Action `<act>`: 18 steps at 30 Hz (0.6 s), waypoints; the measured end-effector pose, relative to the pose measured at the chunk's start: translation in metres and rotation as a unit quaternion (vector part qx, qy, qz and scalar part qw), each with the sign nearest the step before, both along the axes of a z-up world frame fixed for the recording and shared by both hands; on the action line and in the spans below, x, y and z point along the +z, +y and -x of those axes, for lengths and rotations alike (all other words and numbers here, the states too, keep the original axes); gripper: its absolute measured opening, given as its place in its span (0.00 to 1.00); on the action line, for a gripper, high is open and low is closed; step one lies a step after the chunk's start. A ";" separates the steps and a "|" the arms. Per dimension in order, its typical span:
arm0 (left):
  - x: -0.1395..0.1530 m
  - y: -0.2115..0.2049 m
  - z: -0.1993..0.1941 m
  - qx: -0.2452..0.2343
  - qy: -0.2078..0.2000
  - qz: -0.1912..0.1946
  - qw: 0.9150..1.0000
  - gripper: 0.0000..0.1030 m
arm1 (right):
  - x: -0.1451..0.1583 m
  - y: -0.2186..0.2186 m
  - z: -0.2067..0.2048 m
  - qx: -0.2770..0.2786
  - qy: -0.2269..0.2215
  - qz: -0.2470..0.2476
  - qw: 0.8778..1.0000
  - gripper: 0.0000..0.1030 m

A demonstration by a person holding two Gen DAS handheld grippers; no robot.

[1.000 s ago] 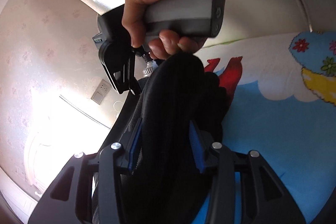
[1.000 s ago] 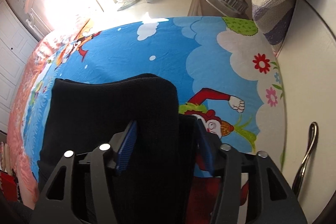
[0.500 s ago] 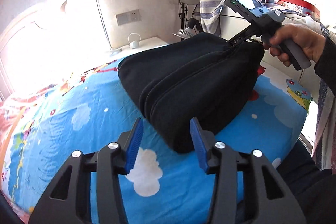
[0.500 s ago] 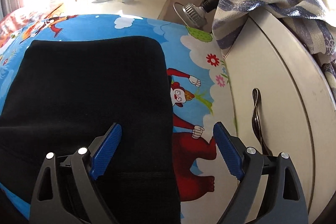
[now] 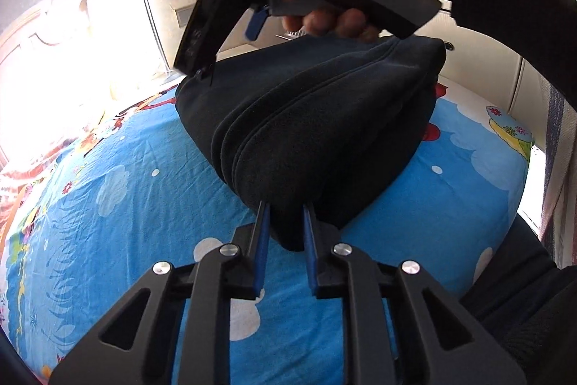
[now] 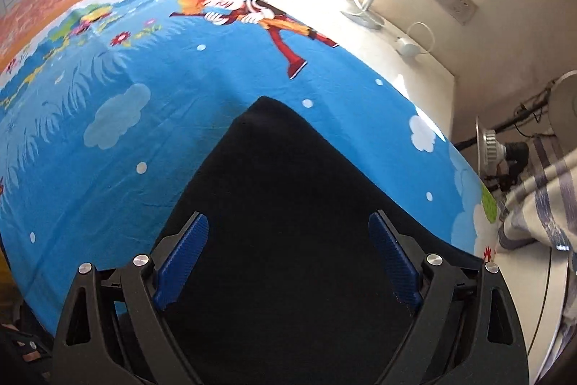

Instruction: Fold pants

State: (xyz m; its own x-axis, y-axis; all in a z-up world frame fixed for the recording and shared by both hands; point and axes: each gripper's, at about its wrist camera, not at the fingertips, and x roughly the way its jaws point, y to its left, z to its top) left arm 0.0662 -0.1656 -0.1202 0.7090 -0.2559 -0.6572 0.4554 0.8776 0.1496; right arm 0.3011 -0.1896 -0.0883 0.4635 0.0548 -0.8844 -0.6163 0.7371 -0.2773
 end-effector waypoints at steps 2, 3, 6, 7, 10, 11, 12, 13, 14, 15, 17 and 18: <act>0.001 -0.006 0.004 -0.019 -0.005 -0.019 1.000 0.08 | -0.023 0.018 -0.005 0.014 -0.021 0.062 0.998 0.84; 0.002 -0.010 0.009 -0.029 -0.012 -0.034 0.999 0.07 | -0.032 0.018 -0.011 0.006 -0.022 0.072 0.997 0.84; 0.003 -0.018 0.016 -0.035 -0.010 -0.033 0.999 0.02 | -0.039 0.012 -0.017 -0.020 -0.029 0.051 0.998 0.86; 0.002 -0.020 0.017 -0.037 -0.011 -0.037 0.999 0.02 | -0.039 0.011 -0.015 -0.026 -0.039 0.048 0.998 0.87; 0.001 -0.022 0.018 -0.035 -0.013 -0.036 0.999 0.02 | -0.040 0.006 -0.014 -0.046 -0.059 0.031 0.997 0.88; 0.000 -0.022 0.018 -0.034 -0.013 -0.038 0.999 0.02 | -0.040 0.005 -0.012 -0.051 -0.064 0.025 0.996 0.89; -0.002 -0.023 0.018 -0.035 -0.015 -0.042 0.998 0.02 | -0.040 0.006 -0.012 -0.049 -0.071 0.023 0.996 0.89; -0.002 -0.025 0.020 -0.036 -0.019 -0.049 0.998 0.02 | -0.037 0.005 -0.011 -0.045 -0.080 0.019 0.996 0.89; -0.003 -0.026 0.021 -0.039 -0.022 -0.055 0.997 0.02 | -0.028 0.002 -0.007 -0.048 -0.100 0.012 0.994 0.88; -0.004 -0.028 0.023 -0.042 -0.024 -0.061 0.997 0.02 | -0.015 -0.004 0.000 -0.062 -0.126 0.006 0.990 0.86; -0.007 -0.030 0.027 -0.045 -0.033 -0.077 0.995 0.02 | 0.015 -0.026 0.021 -0.079 -0.129 -0.062 0.987 0.86; -0.009 -0.031 0.027 -0.046 -0.035 -0.082 0.995 0.02 | 0.024 -0.038 0.035 -0.077 -0.110 -0.098 0.986 0.86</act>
